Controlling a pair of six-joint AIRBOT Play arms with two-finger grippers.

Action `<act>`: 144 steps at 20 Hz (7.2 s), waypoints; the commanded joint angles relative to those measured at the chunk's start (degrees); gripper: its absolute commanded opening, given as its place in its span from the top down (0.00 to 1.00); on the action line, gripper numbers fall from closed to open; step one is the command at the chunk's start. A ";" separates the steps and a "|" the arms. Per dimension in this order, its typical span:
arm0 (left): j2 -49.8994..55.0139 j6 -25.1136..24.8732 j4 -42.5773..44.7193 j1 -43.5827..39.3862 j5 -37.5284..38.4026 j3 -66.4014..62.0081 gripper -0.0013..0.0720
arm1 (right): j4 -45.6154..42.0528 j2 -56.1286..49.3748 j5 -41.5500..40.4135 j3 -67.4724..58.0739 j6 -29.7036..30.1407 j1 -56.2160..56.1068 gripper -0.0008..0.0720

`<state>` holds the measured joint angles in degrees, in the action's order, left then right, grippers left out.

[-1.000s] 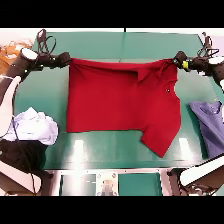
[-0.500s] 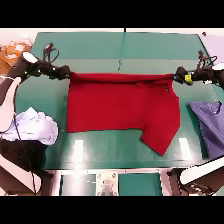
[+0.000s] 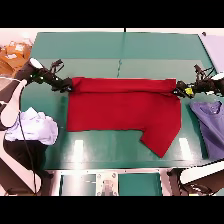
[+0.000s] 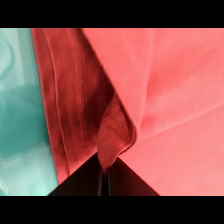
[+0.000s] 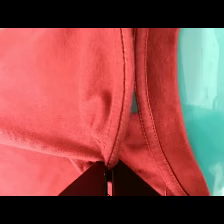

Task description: Fold the shirts.

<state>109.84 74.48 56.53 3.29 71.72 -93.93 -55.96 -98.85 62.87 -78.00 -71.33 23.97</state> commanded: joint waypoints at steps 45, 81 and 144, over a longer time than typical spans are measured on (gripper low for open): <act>-43.95 15.52 -8.70 -15.19 -36.61 66.38 0.95 | -1.25 46.21 1.92 56.72 -14.69 7.17 0.96; -8.83 10.91 9.42 -9.31 -19.56 1.40 0.02 | -0.48 2.84 -2.54 -1.03 -16.22 0.04 0.23; -9.77 5.42 -2.01 5.22 9.79 -24.57 0.95 | 25.09 -15.02 -31.69 -20.50 -9.68 -62.93 0.26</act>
<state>100.84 81.67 53.98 7.18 80.38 -119.28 -35.29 -109.73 41.21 -98.32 -80.77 -35.79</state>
